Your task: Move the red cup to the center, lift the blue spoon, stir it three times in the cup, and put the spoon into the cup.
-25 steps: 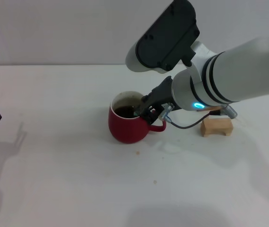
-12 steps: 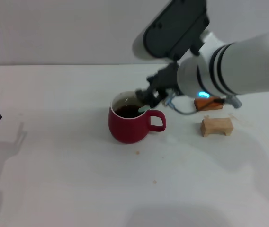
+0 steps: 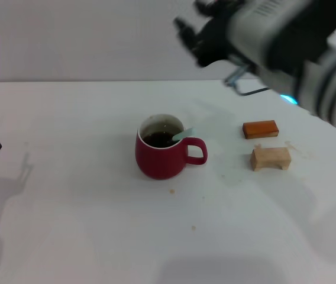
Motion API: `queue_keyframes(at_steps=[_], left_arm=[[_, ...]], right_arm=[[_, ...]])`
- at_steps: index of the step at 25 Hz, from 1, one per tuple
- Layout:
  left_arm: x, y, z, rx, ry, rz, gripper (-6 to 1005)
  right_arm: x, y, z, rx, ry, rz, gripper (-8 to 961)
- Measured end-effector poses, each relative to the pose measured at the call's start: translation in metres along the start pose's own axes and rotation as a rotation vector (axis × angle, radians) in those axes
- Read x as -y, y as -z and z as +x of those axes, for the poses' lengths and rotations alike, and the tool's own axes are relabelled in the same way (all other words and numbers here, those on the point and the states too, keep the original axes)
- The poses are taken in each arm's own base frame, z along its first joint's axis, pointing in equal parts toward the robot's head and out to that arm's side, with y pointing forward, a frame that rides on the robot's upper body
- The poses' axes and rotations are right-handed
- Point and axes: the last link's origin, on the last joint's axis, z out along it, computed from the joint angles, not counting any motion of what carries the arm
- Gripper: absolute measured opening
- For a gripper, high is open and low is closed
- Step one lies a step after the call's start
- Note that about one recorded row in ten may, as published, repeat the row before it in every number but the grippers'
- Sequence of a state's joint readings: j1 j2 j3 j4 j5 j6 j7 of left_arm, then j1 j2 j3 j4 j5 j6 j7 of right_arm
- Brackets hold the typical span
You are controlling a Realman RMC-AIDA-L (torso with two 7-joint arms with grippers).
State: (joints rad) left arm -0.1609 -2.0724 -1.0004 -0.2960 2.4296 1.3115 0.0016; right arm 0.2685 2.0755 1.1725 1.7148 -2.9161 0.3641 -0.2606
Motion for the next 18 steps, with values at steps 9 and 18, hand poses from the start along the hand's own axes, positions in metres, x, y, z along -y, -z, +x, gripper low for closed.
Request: queue_keyframes(at_steps=[9,18], left_arm=[[0.005,0.003,-0.001,0.006,0.011,0.027,854],[0.014,0.005,-0.004,0.020,0.057,0.062,855]], right_arm=[[0.013,0.079,0.079,0.370,-0.102,0.378,436],[0.021,0.140,0.167,0.375,-0.227,0.687,574]])
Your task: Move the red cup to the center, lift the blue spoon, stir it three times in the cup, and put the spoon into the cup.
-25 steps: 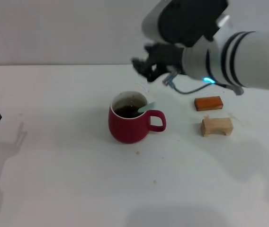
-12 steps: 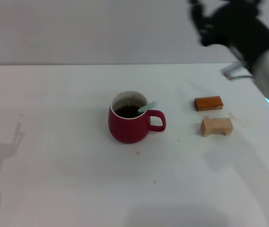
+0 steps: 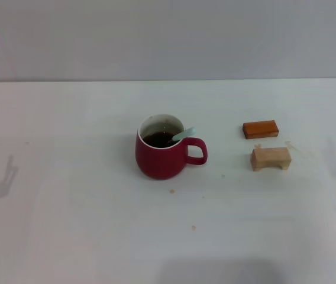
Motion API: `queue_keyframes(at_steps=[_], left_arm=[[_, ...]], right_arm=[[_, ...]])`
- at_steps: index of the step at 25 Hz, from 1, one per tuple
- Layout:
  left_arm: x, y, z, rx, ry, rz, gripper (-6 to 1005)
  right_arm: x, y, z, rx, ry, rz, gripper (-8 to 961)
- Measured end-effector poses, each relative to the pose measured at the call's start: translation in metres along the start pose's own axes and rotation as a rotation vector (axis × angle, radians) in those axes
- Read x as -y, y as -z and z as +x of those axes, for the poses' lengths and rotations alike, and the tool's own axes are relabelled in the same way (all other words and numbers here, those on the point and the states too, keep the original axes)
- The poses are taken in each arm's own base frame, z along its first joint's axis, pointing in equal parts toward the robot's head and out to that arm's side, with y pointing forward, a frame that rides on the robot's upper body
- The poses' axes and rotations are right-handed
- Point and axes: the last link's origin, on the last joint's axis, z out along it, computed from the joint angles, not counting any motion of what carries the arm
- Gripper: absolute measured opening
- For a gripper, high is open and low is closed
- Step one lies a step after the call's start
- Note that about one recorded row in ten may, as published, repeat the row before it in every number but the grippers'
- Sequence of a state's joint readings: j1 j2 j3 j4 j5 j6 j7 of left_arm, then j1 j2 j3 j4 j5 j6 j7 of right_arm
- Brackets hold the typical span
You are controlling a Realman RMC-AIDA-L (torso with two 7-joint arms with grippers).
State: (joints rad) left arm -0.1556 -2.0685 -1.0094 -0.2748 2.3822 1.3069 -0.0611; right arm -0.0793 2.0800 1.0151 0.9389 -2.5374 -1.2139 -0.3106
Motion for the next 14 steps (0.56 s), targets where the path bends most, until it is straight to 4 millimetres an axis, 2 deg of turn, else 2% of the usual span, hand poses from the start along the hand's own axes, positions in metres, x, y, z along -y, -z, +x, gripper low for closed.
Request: queue_keyframes(at_steps=[1,2,3,8,14], left_arm=[[0.000,0.000,0.000,-0.001,0.000,0.000,855],[0.000,0.000,0.000,-0.001,0.000,0.000,855],[0.000,0.000,0.000,-0.001,0.001,0.000,855],[0.000,0.001,0.002,-0.015,0.003,0.002,854],[0.001,0.001,0.003,-0.021,-0.004,0.004,855]], right_arm=[[0.015,0.010,0.009,-0.018,-0.011,0.066,602],[0.015,0.010,0.009,-0.018,-0.011,0.066,628],[0.025,0.018,0.013,-0.025,-0.034,0.107,654],[0.037,0.031,0.017,-0.026,-0.069,0.150,783],[0.044,0.041,0.020,-0.025,-0.062,0.187,782]])
